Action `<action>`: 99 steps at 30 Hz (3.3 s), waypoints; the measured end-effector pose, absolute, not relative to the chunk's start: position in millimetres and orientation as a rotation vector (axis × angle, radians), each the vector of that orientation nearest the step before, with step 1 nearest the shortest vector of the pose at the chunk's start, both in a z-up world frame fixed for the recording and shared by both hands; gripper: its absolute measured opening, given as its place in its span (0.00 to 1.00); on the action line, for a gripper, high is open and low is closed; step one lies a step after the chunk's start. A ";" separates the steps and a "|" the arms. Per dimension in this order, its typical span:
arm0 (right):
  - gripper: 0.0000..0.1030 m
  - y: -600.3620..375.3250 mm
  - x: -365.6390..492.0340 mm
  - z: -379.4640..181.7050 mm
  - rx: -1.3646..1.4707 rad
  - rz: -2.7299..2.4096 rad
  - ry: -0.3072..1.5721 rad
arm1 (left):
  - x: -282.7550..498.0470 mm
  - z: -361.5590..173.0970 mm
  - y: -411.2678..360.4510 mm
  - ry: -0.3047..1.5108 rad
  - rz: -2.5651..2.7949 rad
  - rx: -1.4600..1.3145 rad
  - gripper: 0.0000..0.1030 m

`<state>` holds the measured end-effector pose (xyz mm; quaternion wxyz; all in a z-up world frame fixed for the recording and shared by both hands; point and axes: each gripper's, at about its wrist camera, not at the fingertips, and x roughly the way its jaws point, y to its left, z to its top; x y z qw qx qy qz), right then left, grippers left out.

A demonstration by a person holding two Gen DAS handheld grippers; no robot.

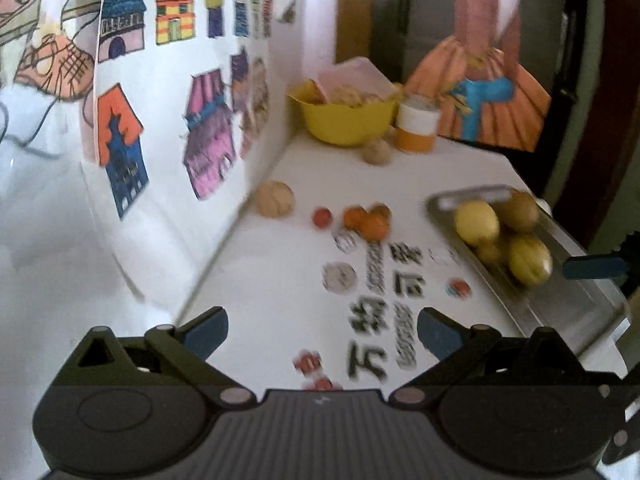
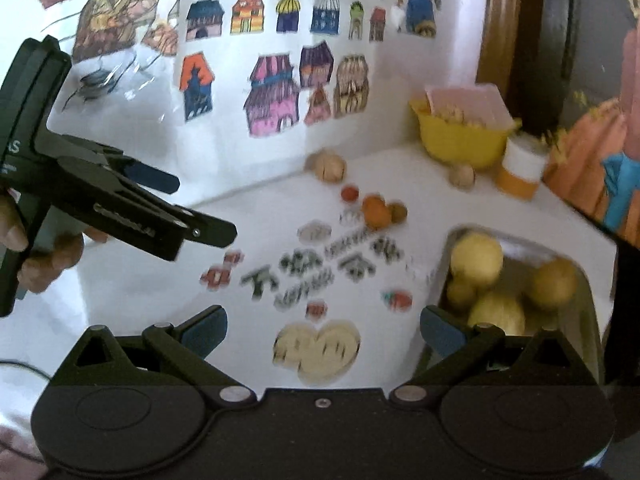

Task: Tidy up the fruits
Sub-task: 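Move both tools back toward the mandarins beside the tray, then grasp a mandarin with the right tool while the left tool grasps a small red fruit, then carry mandarin and red fruit into the tray and open both tools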

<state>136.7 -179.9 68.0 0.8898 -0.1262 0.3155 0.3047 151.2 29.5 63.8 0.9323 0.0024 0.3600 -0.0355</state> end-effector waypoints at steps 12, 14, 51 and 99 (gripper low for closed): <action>0.99 -152.6 231.2 46.2 -0.123 0.522 0.657 | 258.2 37.8 28.8 0.696 -0.008 -0.052 0.99; 0.99 -149.7 244.2 38.7 -0.113 0.495 0.659 | 271.5 28.4 27.0 0.695 -0.027 -0.034 0.99; 0.34 -122.5 312.7 -19.0 -0.032 0.476 0.701 | 326.0 -21.7 27.3 0.729 -0.087 -0.107 0.23; 0.33 -313.1 121.6 25.1 0.116 0.236 0.543 | 177.2 17.7 -134.7 0.736 -0.357 -0.086 0.22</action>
